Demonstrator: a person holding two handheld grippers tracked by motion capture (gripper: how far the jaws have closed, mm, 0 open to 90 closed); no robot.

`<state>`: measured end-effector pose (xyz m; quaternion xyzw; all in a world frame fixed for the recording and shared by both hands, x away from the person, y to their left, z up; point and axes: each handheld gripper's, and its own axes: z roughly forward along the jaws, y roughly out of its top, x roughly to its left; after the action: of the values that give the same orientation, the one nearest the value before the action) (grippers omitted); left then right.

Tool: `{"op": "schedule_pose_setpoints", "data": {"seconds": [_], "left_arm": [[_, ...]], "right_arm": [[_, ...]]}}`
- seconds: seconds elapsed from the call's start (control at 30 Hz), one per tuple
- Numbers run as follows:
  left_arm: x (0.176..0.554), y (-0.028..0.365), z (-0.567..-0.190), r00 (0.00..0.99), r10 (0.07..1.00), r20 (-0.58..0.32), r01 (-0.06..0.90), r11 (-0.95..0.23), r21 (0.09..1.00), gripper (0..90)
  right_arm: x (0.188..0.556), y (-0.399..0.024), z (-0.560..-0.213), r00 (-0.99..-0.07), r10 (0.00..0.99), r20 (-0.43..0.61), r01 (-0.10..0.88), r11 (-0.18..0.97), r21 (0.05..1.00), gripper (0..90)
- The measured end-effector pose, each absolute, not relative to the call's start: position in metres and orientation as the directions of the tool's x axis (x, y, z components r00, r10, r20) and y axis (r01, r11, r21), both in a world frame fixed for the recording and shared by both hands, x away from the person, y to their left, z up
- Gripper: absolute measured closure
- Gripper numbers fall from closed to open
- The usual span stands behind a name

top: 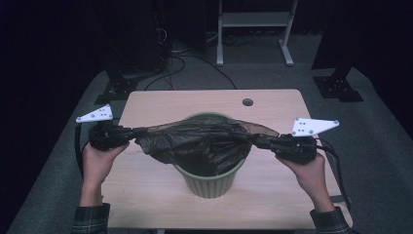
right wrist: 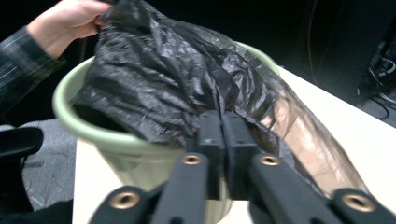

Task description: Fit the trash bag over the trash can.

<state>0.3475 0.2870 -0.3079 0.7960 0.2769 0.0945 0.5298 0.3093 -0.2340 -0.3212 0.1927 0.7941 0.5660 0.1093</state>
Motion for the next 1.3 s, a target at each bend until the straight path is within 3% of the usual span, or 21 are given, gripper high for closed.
{"op": "schedule_pose_setpoints", "data": {"seconds": [0.37, 0.67, 0.7, 0.93, 1.07, 1.3], "left_arm": [[0.34, 0.296, -0.327, 0.815, 0.553, -0.174, 0.384, -0.29, 0.876, 90.0], [0.342, 0.291, -0.325, 0.819, 0.548, -0.169, 0.377, -0.292, 0.879, 90.0], [0.343, 0.29, -0.324, 0.82, 0.547, -0.168, 0.375, -0.292, 0.88, 90.0], [0.344, 0.284, -0.32, 0.83, 0.535, -0.156, 0.358, -0.298, 0.885, 89.9], [0.345, 0.283, -0.319, 0.833, 0.53, -0.158, 0.355, -0.293, 0.888, 89.9], [0.348, 0.279, -0.317, 0.838, 0.525, -0.151, 0.349, -0.301, 0.887, 89.9]], "right_arm": [[0.269, -0.236, -0.366, -0.941, 0.32, 0.112, 0.237, 0.385, 0.892, 89.8], [0.262, -0.235, -0.39, -0.942, 0.295, 0.158, 0.285, 0.458, 0.842, 88.7], [0.263, -0.239, -0.384, -0.94, 0.307, 0.151, 0.278, 0.427, 0.861, 81.4], [0.271, -0.246, -0.343, -0.928, 0.369, 0.058, 0.192, 0.339, 0.921, 66.8], [0.282, -0.247, -0.325, -0.913, 0.408, 0.024, 0.157, 0.296, 0.942, 63.2], [0.335, -0.238, -0.3, -0.863, 0.506, -0.004, 0.155, 0.272, 0.95, 60.4]]}}
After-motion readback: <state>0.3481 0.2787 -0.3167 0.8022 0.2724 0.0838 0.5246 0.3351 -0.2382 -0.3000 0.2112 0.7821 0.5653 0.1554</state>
